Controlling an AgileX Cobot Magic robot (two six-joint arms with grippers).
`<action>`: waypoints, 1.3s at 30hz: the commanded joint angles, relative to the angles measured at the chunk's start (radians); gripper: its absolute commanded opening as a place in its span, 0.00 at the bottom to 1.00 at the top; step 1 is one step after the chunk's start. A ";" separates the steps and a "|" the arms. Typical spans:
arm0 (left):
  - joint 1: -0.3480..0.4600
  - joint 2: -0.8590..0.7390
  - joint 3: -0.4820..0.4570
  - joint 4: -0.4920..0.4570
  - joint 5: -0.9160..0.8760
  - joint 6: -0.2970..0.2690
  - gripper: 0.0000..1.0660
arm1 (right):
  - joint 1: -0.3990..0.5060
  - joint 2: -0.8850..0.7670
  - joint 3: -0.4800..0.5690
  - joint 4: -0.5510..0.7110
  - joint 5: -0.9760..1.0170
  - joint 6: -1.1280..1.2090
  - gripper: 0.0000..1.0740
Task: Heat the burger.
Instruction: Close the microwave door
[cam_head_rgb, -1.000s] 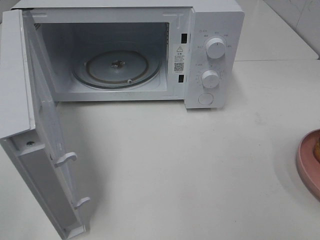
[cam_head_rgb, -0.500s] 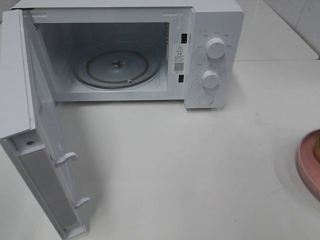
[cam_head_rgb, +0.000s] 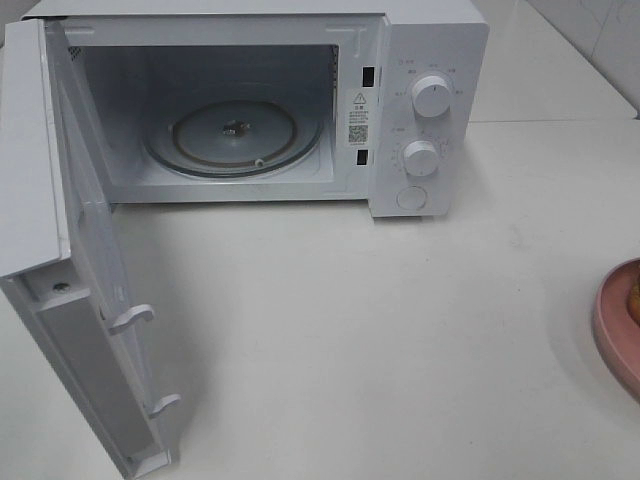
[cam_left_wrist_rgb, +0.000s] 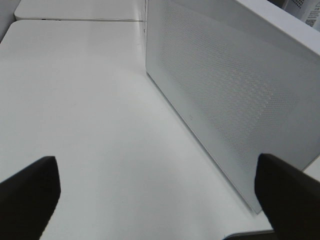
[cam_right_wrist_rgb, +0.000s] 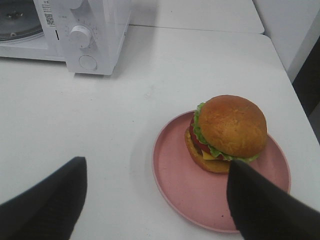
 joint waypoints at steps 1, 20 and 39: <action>0.003 -0.015 0.002 -0.003 -0.011 0.001 0.92 | -0.007 -0.027 0.006 -0.005 -0.004 0.001 0.71; 0.003 -0.015 0.002 -0.003 -0.011 0.001 0.92 | -0.007 -0.027 0.006 -0.005 -0.004 0.001 0.71; 0.003 -0.015 0.002 -0.009 -0.011 0.001 0.92 | -0.007 -0.027 0.006 -0.005 -0.004 0.001 0.71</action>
